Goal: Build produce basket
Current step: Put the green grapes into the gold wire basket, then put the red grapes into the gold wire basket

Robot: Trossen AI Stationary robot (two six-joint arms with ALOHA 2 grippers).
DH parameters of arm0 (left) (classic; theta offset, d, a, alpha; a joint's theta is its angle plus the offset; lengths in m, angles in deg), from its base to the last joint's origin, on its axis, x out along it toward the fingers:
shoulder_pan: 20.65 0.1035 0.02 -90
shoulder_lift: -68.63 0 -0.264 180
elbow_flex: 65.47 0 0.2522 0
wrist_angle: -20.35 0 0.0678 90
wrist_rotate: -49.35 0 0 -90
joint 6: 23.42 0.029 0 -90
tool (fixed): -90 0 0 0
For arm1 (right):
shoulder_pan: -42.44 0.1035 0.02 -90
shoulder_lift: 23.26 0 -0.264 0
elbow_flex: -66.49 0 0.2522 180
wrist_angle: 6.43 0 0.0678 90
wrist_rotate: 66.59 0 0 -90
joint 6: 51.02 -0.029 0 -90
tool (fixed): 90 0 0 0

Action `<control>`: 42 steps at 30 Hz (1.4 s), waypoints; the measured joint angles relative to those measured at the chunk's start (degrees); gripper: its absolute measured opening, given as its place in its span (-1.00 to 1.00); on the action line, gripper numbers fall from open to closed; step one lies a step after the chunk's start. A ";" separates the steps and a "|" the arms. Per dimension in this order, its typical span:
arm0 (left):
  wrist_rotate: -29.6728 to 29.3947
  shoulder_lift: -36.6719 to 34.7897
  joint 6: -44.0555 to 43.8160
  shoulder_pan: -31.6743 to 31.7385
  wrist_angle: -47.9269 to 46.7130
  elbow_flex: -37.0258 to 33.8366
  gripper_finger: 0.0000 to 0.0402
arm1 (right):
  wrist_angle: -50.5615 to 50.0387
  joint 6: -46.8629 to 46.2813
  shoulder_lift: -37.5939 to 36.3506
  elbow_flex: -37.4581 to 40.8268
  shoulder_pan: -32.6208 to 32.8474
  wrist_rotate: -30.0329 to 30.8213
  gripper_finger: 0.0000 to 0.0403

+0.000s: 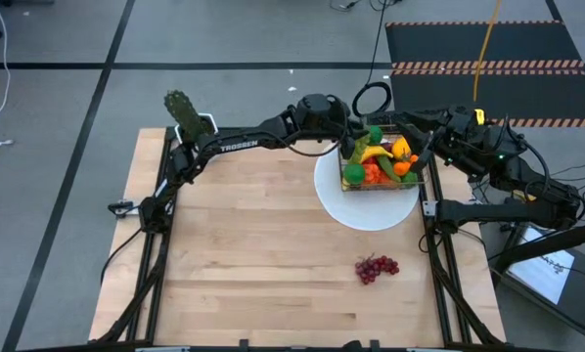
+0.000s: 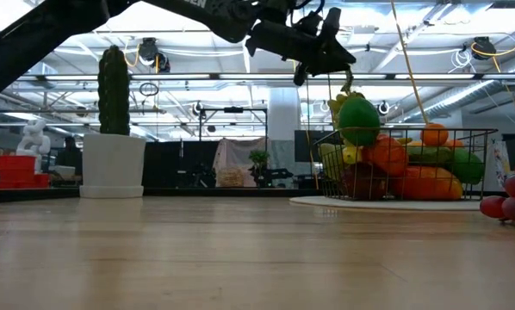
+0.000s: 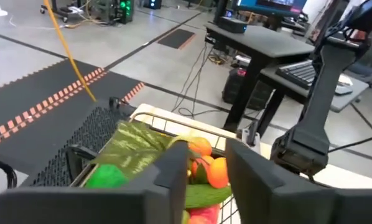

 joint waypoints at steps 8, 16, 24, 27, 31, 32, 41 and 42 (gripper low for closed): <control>-0.59 -0.16 -2.86 0.11 0.96 0.00 -0.07 | -1.56 -0.06 0.00 0.00 0.01 0.09 -0.23; 2.14 -2.64 -10.75 1.75 0.53 0.00 0.02 | -4.48 -5.17 0.00 0.02 0.02 0.15 -0.23; 2.50 -9.34 -10.48 4.63 -8.31 0.00 -0.17 | -8.41 -14.62 -0.02 0.02 0.04 -0.62 -0.23; 2.65 -11.64 -10.46 4.76 -13.10 0.00 -0.25 | -10.48 -19.39 -0.02 0.02 0.02 -4.06 -0.23; 2.73 -15.29 -14.53 4.31 -20.18 0.00 -0.33 | -12.24 -25.47 0.00 0.02 0.03 -12.49 -0.23; 2.61 -15.95 -15.81 3.88 -21.69 0.00 -0.35 | -12.47 -26.10 0.00 0.02 0.02 -15.40 -0.23; -4.24 -19.28 -16.44 -7.78 -34.82 0.00 -0.57 | -20.11 -31.23 0.00 0.02 0.04 -30.71 -0.23; -5.38 -19.25 -16.82 -9.36 -36.48 0.00 -0.60 | -21.02 -31.25 0.00 0.02 0.04 -31.78 -0.23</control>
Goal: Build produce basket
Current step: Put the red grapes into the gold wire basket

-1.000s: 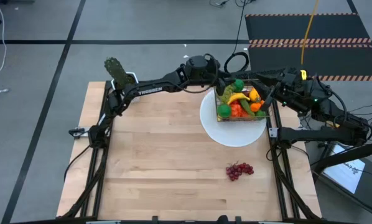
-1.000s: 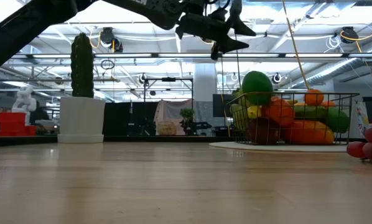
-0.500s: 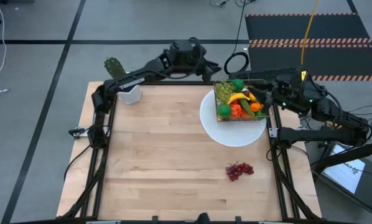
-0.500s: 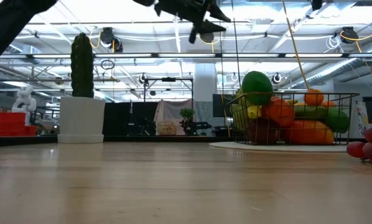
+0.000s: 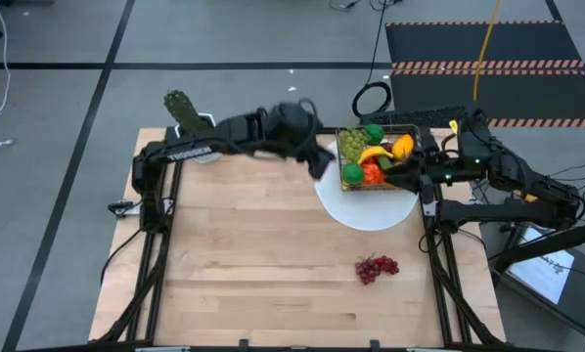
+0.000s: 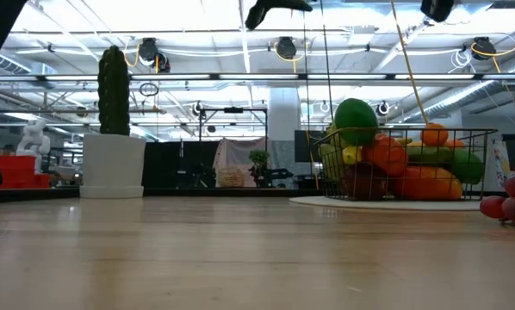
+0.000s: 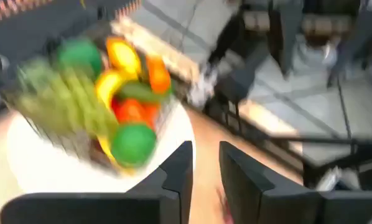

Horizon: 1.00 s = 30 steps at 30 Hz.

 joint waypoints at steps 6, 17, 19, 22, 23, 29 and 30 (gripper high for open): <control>-7.27 0.22 -5.26 -11.72 -4.54 -0.41 -0.76 | -5.22 -0.30 -0.02 0.00 0.91 -4.54 -0.23; -18.01 0.48 -19.57 -26.81 2.16 -10.44 -0.93 | -10.98 -1.73 1.03 0.00 8.09 -4.01 -0.23; -18.13 0.48 -21.56 -27.84 5.37 -12.86 -0.97 | -11.13 -4.66 2.24 0.00 8.92 -2.85 -0.23; -18.51 0.48 -24.55 -28.87 8.74 -15.79 -0.98 | -11.51 -11.15 4.69 0.00 10.37 -1.37 -0.23; -18.79 0.49 -25.34 -29.04 9.87 -16.57 -0.97 | -11.62 -13.38 5.58 0.00 11.09 -1.19 -0.23; -22.16 0.21 -26.64 -30.38 10.15 -17.25 -0.92 | -11.74 -24.61 11.58 0.00 20.21 -1.40 -0.23; -22.54 0.07 -26.27 -30.71 9.45 -17.27 -0.93 | -11.79 -26.37 12.67 0.00 22.12 -1.41 -0.23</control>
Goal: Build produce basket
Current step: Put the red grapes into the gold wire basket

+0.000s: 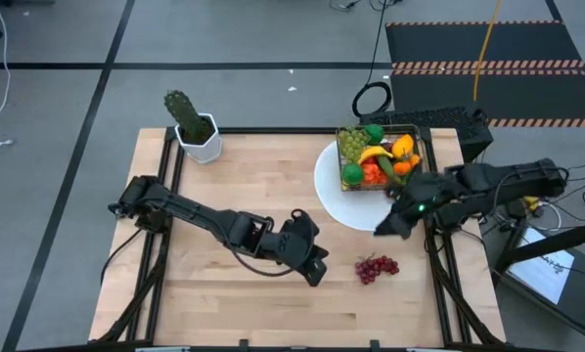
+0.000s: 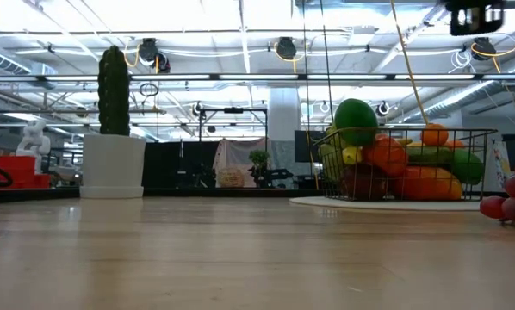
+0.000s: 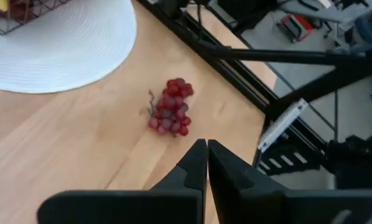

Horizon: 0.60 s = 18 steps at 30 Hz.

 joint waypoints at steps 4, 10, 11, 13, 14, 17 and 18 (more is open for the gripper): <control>-0.04 -0.41 1.74 -1.00 -2.54 0.02 -0.98 | -1.26 -7.60 4.35 0.00 7.53 0.03 -0.23; 1.45 -0.91 4.50 -1.22 -7.89 0.01 -0.92 | -1.86 -16.33 11.45 0.33 16.54 0.03 -0.32; 2.69 -1.36 5.64 -1.08 -8.69 -0.01 -0.91 | -1.78 -18.12 12.50 0.64 17.83 0.00 -0.36; 4.25 -2.18 8.42 -0.84 -9.73 -0.04 -0.90 | -1.35 -20.95 14.59 1.84 20.05 -0.02 -0.44; 4.55 -2.99 9.44 -0.66 -9.99 0.01 -0.91 | -0.83 -22.33 15.41 2.84 21.00 -0.27 -0.50; 4.51 -5.38 11.36 -0.78 -13.19 0.00 -0.96 | 0.17 -25.85 17.58 6.70 22.68 -1.39 -0.67; 4.47 -6.29 12.22 -0.78 -13.40 0.02 -0.98 | 0.54 -26.63 18.14 8.48 23.03 -1.39 -0.72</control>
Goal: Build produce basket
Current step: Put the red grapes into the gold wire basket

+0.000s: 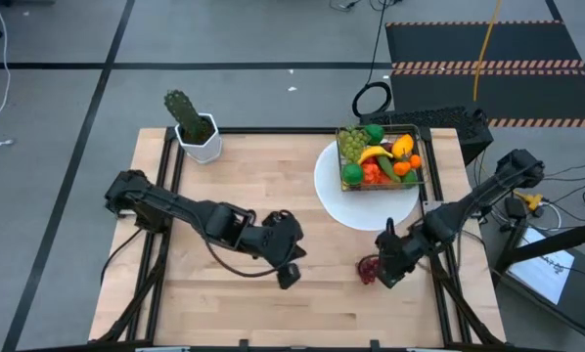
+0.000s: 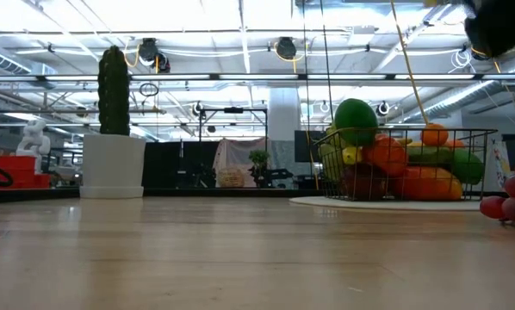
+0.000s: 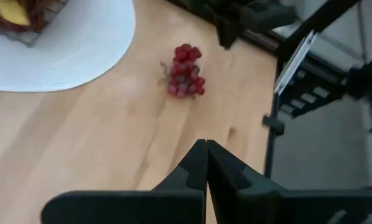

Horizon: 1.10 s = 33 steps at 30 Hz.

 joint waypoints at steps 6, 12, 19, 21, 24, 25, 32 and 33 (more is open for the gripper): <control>-2.51 -5.67 3.18 -0.11 -6.12 0.00 -0.94 | 11.87 -2.40 1.02 11.97 0.49 -1.73 -0.95; -6.27 -9.90 2.95 -0.07 -12.06 0.00 -0.98 | 22.55 -8.21 1.09 23.12 -0.93 -1.63 -0.98; -7.53 -11.28 5.58 0.83 -15.09 0.00 -0.93 | 21.62 -3.34 -0.19 26.56 -8.41 0.32 -1.00; -7.44 -11.25 6.43 0.86 -15.20 0.00 -0.94 | 19.14 -2.22 -1.66 26.51 -10.90 3.31 -1.00; -6.43 -11.28 8.03 1.10 -14.72 0.00 -0.98 | 16.83 -2.32 -4.38 26.48 -13.08 8.68 -0.99; -5.65 -11.26 8.42 1.24 -14.63 0.00 -0.98 | 15.99 -3.00 -5.33 26.24 -13.22 10.44 -0.99; -4.36 -11.25 10.27 1.66 -15.97 0.00 -0.91 | 12.70 -7.21 -7.86 19.68 -9.57 16.54 -0.98; -4.06 -11.25 10.33 1.63 -16.78 0.00 -0.91 | 12.10 -7.57 -7.62 18.53 -8.51 17.66 -0.98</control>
